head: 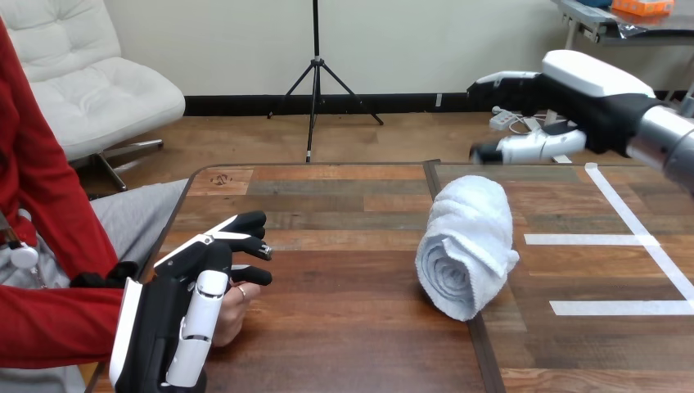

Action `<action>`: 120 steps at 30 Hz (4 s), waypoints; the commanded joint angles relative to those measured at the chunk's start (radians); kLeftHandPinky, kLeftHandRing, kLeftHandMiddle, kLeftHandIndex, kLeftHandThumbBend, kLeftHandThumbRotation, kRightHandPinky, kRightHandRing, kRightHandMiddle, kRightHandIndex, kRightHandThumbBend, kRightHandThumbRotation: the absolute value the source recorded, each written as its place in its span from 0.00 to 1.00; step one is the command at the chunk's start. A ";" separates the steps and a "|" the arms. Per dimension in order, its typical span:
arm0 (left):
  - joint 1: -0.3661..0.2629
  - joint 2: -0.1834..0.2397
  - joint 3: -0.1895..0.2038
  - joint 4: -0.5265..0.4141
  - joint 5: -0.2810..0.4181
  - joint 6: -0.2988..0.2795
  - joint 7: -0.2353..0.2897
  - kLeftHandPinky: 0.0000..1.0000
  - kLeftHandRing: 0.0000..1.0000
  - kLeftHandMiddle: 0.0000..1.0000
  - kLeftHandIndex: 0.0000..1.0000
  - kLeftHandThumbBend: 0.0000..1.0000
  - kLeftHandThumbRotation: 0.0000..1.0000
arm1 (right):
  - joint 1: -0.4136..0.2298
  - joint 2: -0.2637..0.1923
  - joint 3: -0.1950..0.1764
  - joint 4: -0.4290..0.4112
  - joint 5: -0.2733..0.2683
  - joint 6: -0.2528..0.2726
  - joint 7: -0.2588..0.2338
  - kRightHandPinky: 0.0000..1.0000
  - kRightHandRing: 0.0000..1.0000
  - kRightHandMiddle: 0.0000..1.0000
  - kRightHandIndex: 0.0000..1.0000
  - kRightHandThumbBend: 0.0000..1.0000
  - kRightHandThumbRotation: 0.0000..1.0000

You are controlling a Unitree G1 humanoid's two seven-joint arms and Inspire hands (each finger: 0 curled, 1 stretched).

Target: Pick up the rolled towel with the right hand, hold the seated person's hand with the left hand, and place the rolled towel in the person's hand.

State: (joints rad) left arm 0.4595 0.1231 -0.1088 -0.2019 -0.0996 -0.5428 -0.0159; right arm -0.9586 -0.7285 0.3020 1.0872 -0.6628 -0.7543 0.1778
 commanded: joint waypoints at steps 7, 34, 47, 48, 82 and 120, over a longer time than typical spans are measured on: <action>-0.020 -0.057 -0.004 -0.015 0.012 -0.028 0.013 0.56 0.77 0.76 0.50 0.51 0.88 | -0.133 -0.033 0.148 0.073 -0.197 -0.057 -0.194 0.82 0.90 0.92 0.94 1.00 0.63; 0.006 -0.055 -0.005 -0.022 0.033 -0.032 0.042 0.58 0.78 0.77 0.50 0.53 0.89 | -0.199 -0.025 0.381 0.149 -0.471 -0.040 -0.567 0.94 1.00 1.00 1.00 1.00 0.59; 0.008 -0.050 -0.006 -0.018 0.022 -0.034 0.035 0.58 0.79 0.78 0.51 0.52 0.89 | -0.216 -0.008 0.454 0.167 -0.534 -0.009 -0.639 1.00 1.00 1.00 1.00 1.00 0.57; 0.008 -0.050 -0.005 -0.020 0.023 -0.033 0.036 0.58 0.79 0.78 0.51 0.52 0.89 | -0.219 -0.007 0.458 0.168 -0.535 -0.007 -0.637 1.00 1.00 1.00 1.00 1.00 0.56; 0.007 -0.060 -0.017 -0.013 0.058 -0.053 0.064 0.57 0.78 0.77 0.50 0.49 0.91 | -0.298 0.044 0.658 0.136 -0.722 0.079 -0.778 1.00 1.00 1.00 1.00 1.00 0.57; 0.027 -0.064 -0.036 -0.011 0.074 -0.068 0.094 0.62 0.79 0.78 0.50 0.52 0.93 | -0.260 0.132 0.734 0.099 -0.742 0.036 -0.780 0.95 1.00 1.00 1.00 1.00 0.47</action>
State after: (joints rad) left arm 0.4955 0.1232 -0.1436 -0.2009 -0.0356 -0.5811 0.0700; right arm -1.1841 -0.6284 1.0168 1.1974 -1.3966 -0.7369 -0.5854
